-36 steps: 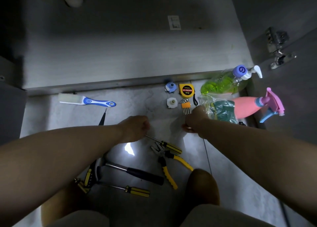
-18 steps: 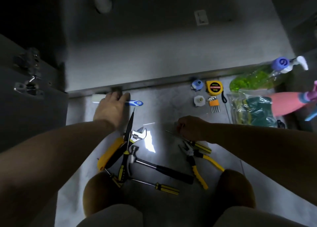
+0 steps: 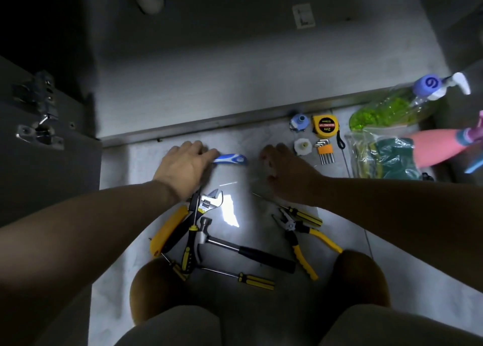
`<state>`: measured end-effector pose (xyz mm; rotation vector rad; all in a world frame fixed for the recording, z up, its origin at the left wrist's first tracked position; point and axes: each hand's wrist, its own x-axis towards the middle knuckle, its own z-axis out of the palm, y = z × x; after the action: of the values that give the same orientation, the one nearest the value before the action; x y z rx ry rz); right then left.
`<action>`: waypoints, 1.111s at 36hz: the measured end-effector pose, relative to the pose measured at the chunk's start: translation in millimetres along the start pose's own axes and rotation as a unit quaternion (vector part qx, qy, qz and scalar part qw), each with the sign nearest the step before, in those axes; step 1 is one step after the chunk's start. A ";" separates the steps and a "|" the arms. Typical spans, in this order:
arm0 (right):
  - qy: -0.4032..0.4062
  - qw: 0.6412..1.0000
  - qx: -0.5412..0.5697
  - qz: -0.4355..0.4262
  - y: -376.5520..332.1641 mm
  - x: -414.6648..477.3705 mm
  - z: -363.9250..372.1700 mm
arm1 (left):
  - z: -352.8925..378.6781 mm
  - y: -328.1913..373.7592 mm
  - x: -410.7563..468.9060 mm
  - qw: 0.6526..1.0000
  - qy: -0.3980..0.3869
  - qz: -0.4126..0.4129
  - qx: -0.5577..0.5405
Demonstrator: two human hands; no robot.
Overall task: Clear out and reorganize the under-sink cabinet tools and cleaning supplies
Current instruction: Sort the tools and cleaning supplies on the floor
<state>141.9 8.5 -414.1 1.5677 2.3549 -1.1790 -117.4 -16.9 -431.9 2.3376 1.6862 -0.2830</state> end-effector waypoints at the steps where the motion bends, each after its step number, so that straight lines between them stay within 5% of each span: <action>1: 0.026 0.999 -0.012 -0.028 -0.2 -1.4 -3.7 | -3.3 7.8 3.6 1.000 -0.003 0.023 -0.011; 5: 0.029 0.992 -0.084 -0.088 2.4 -2.5 -22.0 | -17.9 46.5 20.0 0.984 -0.099 0.070 -0.129; 9: -0.014 0.978 -0.192 -0.078 14.6 -9.3 -53.8 | -39.8 82.2 31.8 0.950 -0.139 0.029 -0.280; 17: 0.030 0.959 -0.274 -0.063 32.3 -65.7 -120.2 | -125.7 108.7 48.3 0.967 -0.177 0.131 -0.126; 29: 0.170 0.978 -0.033 0.120 61.8 -215.5 -83.8 | -175.7 234.9 31.7 0.959 -0.097 0.218 -0.153; 33: 0.205 0.939 0.073 0.266 94.0 -266.2 -41.3 | -169.1 251.8 15.8 0.959 -0.064 0.167 -0.219; 40: 0.187 0.849 0.212 0.447 141.4 -301.8 27.7 | -158.5 259.2 3.6 0.951 -0.202 0.156 -0.174</action>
<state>391.1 -211.2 -375.0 2.7763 1.1316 -1.2188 132.1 -43.2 -260.5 2.0638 1.0601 -0.3419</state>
